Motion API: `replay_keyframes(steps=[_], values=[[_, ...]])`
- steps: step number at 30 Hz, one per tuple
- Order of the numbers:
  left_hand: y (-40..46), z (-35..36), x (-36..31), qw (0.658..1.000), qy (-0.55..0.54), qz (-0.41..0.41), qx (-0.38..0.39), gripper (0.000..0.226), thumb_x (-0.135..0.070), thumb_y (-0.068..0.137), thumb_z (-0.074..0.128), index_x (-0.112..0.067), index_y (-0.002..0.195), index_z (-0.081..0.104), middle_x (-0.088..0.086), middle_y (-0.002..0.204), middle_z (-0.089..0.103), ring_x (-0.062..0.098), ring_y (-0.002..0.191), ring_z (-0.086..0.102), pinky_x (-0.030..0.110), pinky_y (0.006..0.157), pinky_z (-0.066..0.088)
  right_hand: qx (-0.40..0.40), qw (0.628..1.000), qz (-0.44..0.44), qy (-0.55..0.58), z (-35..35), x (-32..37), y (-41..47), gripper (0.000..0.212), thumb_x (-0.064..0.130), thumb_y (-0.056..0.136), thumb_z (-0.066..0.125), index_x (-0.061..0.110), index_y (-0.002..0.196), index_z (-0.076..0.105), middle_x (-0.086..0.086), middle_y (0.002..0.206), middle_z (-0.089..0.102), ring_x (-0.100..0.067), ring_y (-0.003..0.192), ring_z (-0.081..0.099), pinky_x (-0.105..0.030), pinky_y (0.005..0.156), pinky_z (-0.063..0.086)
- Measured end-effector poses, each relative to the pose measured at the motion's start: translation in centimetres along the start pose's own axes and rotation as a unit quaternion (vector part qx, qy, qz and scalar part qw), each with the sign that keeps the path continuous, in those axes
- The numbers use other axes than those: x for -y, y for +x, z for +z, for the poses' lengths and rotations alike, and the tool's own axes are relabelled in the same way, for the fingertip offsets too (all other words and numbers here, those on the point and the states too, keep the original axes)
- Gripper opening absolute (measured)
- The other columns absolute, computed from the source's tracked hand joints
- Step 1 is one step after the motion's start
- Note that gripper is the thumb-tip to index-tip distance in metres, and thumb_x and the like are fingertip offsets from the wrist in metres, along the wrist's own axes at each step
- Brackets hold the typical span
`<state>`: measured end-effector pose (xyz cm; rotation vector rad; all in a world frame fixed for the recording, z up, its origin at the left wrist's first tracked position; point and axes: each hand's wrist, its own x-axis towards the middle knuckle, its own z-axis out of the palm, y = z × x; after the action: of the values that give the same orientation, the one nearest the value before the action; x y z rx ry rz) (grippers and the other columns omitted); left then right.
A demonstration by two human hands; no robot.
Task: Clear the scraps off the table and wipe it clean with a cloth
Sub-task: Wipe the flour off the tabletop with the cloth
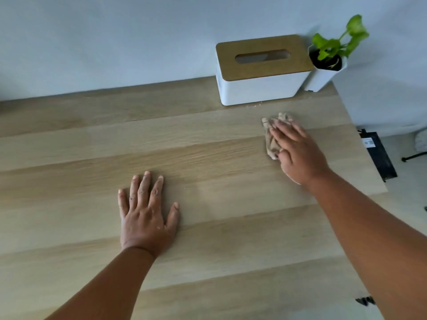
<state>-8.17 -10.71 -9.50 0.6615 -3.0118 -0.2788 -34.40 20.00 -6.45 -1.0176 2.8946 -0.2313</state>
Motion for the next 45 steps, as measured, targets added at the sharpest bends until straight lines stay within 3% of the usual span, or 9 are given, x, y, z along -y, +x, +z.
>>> replay_keyframes(steps=[3, 6, 9, 18, 22, 27, 35, 40, 45], values=[[0.1, -0.1, -0.2, 1.000, 0.002, -0.004, 0.003, 0.076, -0.061, 0.090, 0.037, -0.021, 0.155, 0.036, 0.006, 0.168, 0.021, 0.024, 0.158, 0.005, 0.059, 0.125, 0.007, -0.014, 0.989, 0.144, -0.005, -1.1, -5.5, -3.3, 0.069, 0.031, 0.092, 0.022, 0.008, 0.155, 0.040, -0.012, 0.166, 0.030, -0.035, 0.155, 0.022, -0.051, 0.126, 0.022], [0.1, -0.3, -0.4, 1.000, 0.005, -0.006, 0.008, 0.078, -0.062, 0.090, 0.035, -0.021, 0.156, 0.036, 0.006, 0.168, 0.021, 0.025, 0.158, 0.006, 0.059, 0.124, 0.007, -0.001, 0.983, 0.180, -0.043, -0.9, -6.2, -3.4, 0.074, 0.035, 0.092, 0.016, 0.001, 0.154, 0.037, -0.018, 0.166, 0.027, -0.034, 0.157, 0.015, -0.046, 0.129, 0.012], [0.1, -0.5, -0.5, 1.000, 0.006, -0.009, 0.011, 0.078, -0.062, 0.090, 0.033, -0.021, 0.156, 0.034, 0.006, 0.168, 0.021, 0.024, 0.158, 0.005, 0.058, 0.125, 0.006, 0.015, 0.975, 0.217, -0.051, -0.6, -4.6, -3.0, 0.075, 0.038, 0.092, 0.015, 0.003, 0.157, 0.030, -0.018, 0.168, 0.020, -0.037, 0.157, 0.008, -0.051, 0.127, 0.015], [-0.1, -0.7, -0.6, 1.000, -0.005, -0.008, 0.008, 0.077, -0.065, 0.091, 0.031, -0.023, 0.156, 0.033, 0.005, 0.168, 0.020, 0.023, 0.157, 0.006, 0.055, 0.126, 0.002, 0.005, 0.991, 0.136, -0.002, 1.6, 6.9, -9.1, 0.073, 0.059, 0.098, 0.033, 0.014, 0.157, 0.036, -0.009, 0.168, 0.025, -0.035, 0.158, 0.009, -0.053, 0.122, 0.025], [-0.2, -0.7, -0.8, 1.000, 0.000, -0.012, 0.011, 0.077, -0.064, 0.091, 0.030, -0.022, 0.156, 0.032, 0.007, 0.168, 0.020, 0.026, 0.157, 0.008, 0.055, 0.126, 0.003, 0.016, 0.997, 0.074, 0.006, 3.1, 10.5, -14.5, 0.067, 0.049, 0.100, 0.033, 0.016, 0.158, 0.034, -0.006, 0.170, 0.021, -0.035, 0.157, 0.009, -0.055, 0.124, 0.021], [-1.8, -0.6, -2.6, 0.999, 0.007, -0.037, 0.022, 0.083, -0.062, 0.088, 0.027, -0.014, 0.157, 0.031, 0.012, 0.168, 0.018, 0.032, 0.156, 0.010, 0.055, 0.126, 0.006, 0.015, 0.999, 0.029, 0.014, 2.6, 7.8, -20.8, 0.060, 0.041, 0.101, 0.036, 0.020, 0.157, 0.034, -0.003, 0.170, 0.021, -0.031, 0.158, 0.011, -0.050, 0.125, 0.021], [-5.0, 0.8, -13.1, 0.990, -0.008, 0.134, 0.053, 0.086, -0.060, 0.086, 0.036, -0.011, 0.157, 0.032, 0.015, 0.168, 0.018, 0.034, 0.157, 0.007, 0.052, 0.127, 0.003, 0.012, 0.977, 0.212, -0.010, 0.3, -4.2, -26.0, 0.066, 0.040, 0.101, 0.018, 0.015, 0.162, 0.024, -0.009, 0.171, 0.016, -0.031, 0.158, 0.008, -0.050, 0.126, 0.018], [-5.3, 2.2, -15.7, 0.994, 0.003, 0.103, 0.034, 0.086, -0.064, 0.088, 0.039, -0.016, 0.158, 0.028, 0.012, 0.169, 0.015, 0.036, 0.157, 0.003, 0.055, 0.126, 0.002, -0.007, 0.967, 0.255, -0.023, 0.4, -4.5, -25.6, 0.066, 0.035, 0.098, 0.025, 0.011, 0.159, 0.031, -0.014, 0.168, 0.024, -0.037, 0.156, 0.014, -0.051, 0.125, 0.019], [-5.0, 2.5, -15.4, 0.994, 0.011, 0.104, 0.025, 0.086, -0.068, 0.088, 0.038, -0.020, 0.158, 0.027, 0.009, 0.170, 0.015, 0.032, 0.157, 0.002, 0.054, 0.126, 0.004, 0.004, 0.960, 0.279, 0.006, 0.5, -1.8, -24.7, 0.068, 0.038, 0.097, 0.021, 0.016, 0.161, 0.024, -0.010, 0.171, 0.015, -0.036, 0.158, 0.005, -0.056, 0.126, 0.018]])
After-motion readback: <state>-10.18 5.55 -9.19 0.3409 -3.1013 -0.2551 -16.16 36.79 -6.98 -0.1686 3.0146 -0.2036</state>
